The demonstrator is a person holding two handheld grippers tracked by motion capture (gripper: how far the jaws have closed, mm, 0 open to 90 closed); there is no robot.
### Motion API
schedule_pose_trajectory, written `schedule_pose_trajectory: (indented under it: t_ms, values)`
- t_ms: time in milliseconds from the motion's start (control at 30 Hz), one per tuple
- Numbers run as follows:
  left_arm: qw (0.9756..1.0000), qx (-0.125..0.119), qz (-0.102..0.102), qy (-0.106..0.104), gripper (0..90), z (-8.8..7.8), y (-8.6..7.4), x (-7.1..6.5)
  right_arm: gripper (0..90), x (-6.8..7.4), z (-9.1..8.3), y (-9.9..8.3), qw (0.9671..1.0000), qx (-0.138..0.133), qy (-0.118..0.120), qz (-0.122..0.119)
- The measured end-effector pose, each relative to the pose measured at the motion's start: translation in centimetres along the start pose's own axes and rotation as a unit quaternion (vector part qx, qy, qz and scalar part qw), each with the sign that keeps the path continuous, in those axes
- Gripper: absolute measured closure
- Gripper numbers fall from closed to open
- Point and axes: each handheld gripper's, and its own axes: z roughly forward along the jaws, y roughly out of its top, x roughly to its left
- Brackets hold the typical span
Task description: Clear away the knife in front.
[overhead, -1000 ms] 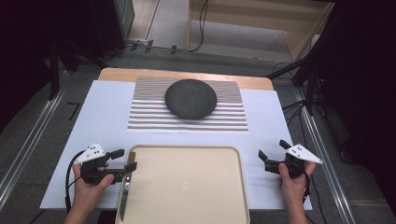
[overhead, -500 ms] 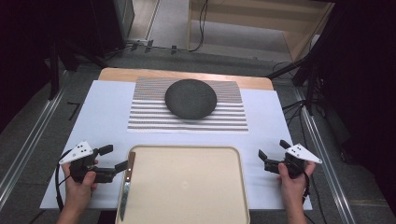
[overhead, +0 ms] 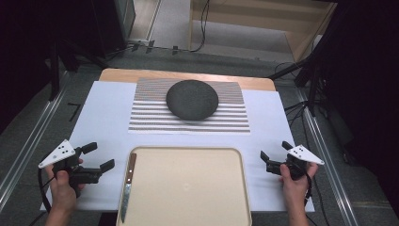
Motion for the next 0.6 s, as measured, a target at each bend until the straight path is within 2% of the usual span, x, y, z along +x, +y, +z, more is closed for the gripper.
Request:
schedule_pose_trajectory:
  t_ms: [100, 267, 600]
  values:
    - [1.0000, -0.003, -0.004, 0.008, 0.0, -0.3, -0.1, 0.4, 0.0, 0.0, 0.0, 0.0, 1.0000, 0.000, -0.001, -0.001]
    - [0.9993, -0.009, -0.012, 0.033, 0.0, -1.1, -0.4, 1.6, 0.0, 0.0, 0.0, 0.0, 1.0000, 0.002, -0.001, -0.002]
    - [0.9979, -0.013, -0.020, 0.060, 0.0, -2.0, -0.9, 3.2, 0.0, 0.1, 0.0, 0.0, 1.0000, 0.002, 0.000, -0.002]
